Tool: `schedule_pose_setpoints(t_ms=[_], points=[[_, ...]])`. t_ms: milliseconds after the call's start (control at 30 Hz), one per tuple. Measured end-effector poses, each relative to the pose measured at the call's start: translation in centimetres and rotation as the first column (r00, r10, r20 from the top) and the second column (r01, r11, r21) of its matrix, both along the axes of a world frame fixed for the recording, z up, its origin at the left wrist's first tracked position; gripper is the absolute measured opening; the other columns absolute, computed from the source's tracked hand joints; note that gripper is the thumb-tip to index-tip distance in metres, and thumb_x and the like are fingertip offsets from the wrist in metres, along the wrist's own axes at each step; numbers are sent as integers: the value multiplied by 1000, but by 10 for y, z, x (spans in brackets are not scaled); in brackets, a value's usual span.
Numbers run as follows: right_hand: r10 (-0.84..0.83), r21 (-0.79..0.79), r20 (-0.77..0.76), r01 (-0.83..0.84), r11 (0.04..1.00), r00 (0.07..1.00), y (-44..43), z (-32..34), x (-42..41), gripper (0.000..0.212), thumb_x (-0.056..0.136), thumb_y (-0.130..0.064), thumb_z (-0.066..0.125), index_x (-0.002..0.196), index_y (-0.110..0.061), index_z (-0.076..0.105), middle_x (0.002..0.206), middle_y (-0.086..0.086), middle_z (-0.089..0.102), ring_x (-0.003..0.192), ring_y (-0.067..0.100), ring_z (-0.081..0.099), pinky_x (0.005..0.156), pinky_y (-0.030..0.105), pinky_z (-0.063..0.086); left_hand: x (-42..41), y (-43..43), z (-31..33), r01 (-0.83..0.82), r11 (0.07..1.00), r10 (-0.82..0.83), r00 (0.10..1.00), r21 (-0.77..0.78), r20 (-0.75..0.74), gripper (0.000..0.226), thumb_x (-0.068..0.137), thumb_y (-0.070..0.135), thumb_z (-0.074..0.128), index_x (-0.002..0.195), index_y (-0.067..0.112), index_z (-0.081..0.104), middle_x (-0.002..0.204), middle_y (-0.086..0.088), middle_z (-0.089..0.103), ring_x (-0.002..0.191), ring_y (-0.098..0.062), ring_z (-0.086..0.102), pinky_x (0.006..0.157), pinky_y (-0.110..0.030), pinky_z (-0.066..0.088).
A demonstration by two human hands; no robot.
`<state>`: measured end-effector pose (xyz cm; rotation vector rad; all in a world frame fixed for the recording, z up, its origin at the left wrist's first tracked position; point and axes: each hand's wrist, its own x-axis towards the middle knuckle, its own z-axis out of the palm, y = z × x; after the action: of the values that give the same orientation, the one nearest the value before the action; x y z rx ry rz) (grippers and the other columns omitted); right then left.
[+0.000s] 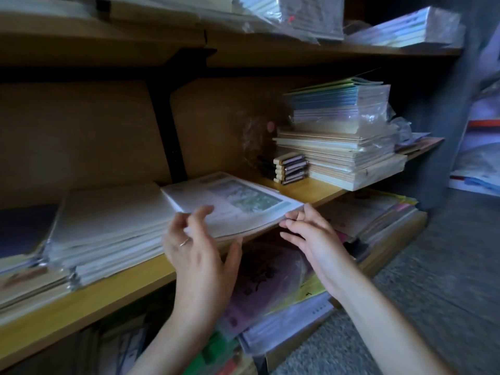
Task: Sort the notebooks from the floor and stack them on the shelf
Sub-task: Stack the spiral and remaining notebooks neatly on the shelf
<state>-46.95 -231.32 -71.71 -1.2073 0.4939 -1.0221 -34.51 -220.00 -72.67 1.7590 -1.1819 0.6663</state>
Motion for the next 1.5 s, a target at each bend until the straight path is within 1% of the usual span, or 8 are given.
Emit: schedule_pose_setpoints(t_ms=[100, 433, 767, 1067, 1133, 1233, 1367, 1500], points=[[2, -20, -4, -2, 1000, 1000, 0, -2, 2, 72, 92, 4, 46, 150, -16, 7, 105, -3, 55, 104, 11, 56, 100, 33, 43, 8, -2, 7, -108, 984, 45, 921, 142, 387, 26, 83, 25, 59, 108, 19, 63, 121, -10, 55, 116, -30, 49, 96, -40, 31], [44, -300, -321, -145, 943, 946, 9, -5, 5, 62, 94, -11, 51, 144, -34, 24, 142, -19, 35, 130, 2, 35, 99, 24, 31, 31, -34, 21, -206, 913, 19, 885, 353, 466, 25, 68, 8, 68, 90, 16, 74, 86, -6, 73, 75, -28, 69, 63, -30, 55], [-3, -343, -477, -183, 921, 879, 5, -22, 10, 59, 85, -41, 54, 134, -58, 26, 142, -28, 34, 132, -2, 32, 111, 48, 27, 59, -42, 23, -291, 854, 124, 919, 431, 374, 59, 87, 6, 47, 140, 31, 41, 139, 1, 51, 115, -21, 59, 86, -32, 49], [0, -345, -441, -170, 923, 897, 8, -23, 8, 56, 93, -22, 52, 140, -43, 30, 141, -21, 36, 129, 0, 36, 106, 33, 34, 33, -49, 37, -504, 691, 307, 854, 519, 420, 26, 90, 12, 44, 109, 19, 61, 93, -3, 65, 83, -24, 64, 45, -23, 26], [-19, -365, -410, -145, 920, 912, 7, -27, 4, 54, 94, -15, 51, 140, -36, 33, 139, -20, 38, 126, 1, 39, 98, 23, 36, 27, -46, 29, -449, 729, 288, 886, 517, 363, 36, 90, 13, 45, 125, 13, 53, 117, -10, 61, 107, -29, 59, 66, -31, 45], [-125, -438, -393, -66, 896, 911, 5, -41, -15, 46, 93, -5, 50, 132, -29, 42, 131, -12, 46, 118, 3, 46, 84, 10, 40, 4, -34, -1, -299, 866, 174, 932, 401, 319, 50, 89, 17, 45, 138, 8, 42, 148, -23, 33, 140, -39, 23, 114, -50, 15], [-290, -516, -429, 32, 856, 856, 5, -78, -80, 41, 83, 0, 50, 110, -31, 48, 111, -6, 56, 97, -2, 53, 81, 7, 40, -51, -30, -39, 41, 938, -198, 880, 345, 431, 45, 77, 20, 48, 120, 9, 58, 140, -23, 44, 136, -37, 33, 113, -52, 14], [-407, -363, -632, 212, 907, 659, 11, -149, -189, 41, 80, -3, 61, 119, -13, 49, 110, 4, 51, 99, 15, 50, 91, 28, 42, -124, -36, -82, 355, 777, -534, 808, 520, 247, 35, 70, 22, 54, 102, 12, 65, 124, -18, 58, 122, -35, 50, 107, -45, 28]])
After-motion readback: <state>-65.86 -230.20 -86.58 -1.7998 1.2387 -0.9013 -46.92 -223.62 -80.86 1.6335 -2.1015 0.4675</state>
